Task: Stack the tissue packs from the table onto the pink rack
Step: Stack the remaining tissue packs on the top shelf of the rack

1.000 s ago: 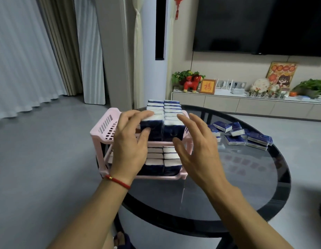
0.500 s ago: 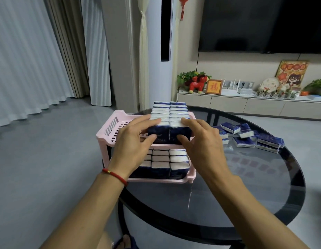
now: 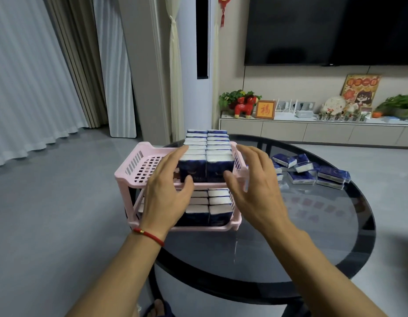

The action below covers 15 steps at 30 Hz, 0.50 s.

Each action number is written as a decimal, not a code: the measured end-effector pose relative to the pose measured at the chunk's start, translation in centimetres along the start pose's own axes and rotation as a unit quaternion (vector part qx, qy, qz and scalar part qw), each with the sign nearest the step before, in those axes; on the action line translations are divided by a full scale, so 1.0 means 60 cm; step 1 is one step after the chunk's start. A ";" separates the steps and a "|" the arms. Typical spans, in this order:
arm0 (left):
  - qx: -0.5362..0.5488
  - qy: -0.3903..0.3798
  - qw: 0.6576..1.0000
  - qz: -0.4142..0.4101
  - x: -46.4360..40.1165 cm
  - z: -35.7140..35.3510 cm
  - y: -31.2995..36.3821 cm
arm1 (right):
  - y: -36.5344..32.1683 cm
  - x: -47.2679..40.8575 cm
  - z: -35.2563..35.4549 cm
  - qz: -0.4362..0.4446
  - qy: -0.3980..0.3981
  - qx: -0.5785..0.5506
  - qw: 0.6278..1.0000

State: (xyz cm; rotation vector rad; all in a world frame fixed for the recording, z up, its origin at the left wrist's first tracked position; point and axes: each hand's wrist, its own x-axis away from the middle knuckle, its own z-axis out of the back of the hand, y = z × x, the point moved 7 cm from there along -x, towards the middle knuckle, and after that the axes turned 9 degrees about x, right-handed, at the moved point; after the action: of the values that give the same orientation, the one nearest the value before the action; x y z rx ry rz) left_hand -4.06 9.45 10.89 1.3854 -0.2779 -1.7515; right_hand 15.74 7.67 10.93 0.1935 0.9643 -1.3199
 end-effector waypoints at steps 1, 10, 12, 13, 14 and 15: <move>0.002 0.000 1.000 0.002 0.001 0.000 0.001 | 0.010 0.003 0.009 -0.010 0.009 -0.009 1.000; -0.065 0.107 0.971 -0.204 0.065 0.000 0.126 | 0.219 0.059 0.007 -0.197 -0.141 0.060 0.968; -0.004 0.013 0.966 -0.260 0.104 -0.060 0.167 | 0.277 0.083 0.001 -0.246 -0.197 0.080 0.946; 0.029 -0.056 0.966 -0.251 0.120 -0.103 0.170 | 0.304 0.093 0.000 -0.264 -0.212 0.091 0.937; 0.057 -0.125 0.965 -0.222 0.132 -0.151 0.163 | 0.328 0.100 -0.001 -0.278 -0.219 0.099 0.930; 0.069 -0.186 0.963 -0.183 0.141 -0.200 0.146 | 0.350 0.105 -0.002 -0.290 -0.223 0.107 0.924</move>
State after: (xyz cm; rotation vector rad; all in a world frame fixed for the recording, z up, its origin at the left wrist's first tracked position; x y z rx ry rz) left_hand 10.57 1.84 6.35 1.2511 -0.3689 -2.3445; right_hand 33.65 9.33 -1.57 -0.2460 0.4929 -1.9120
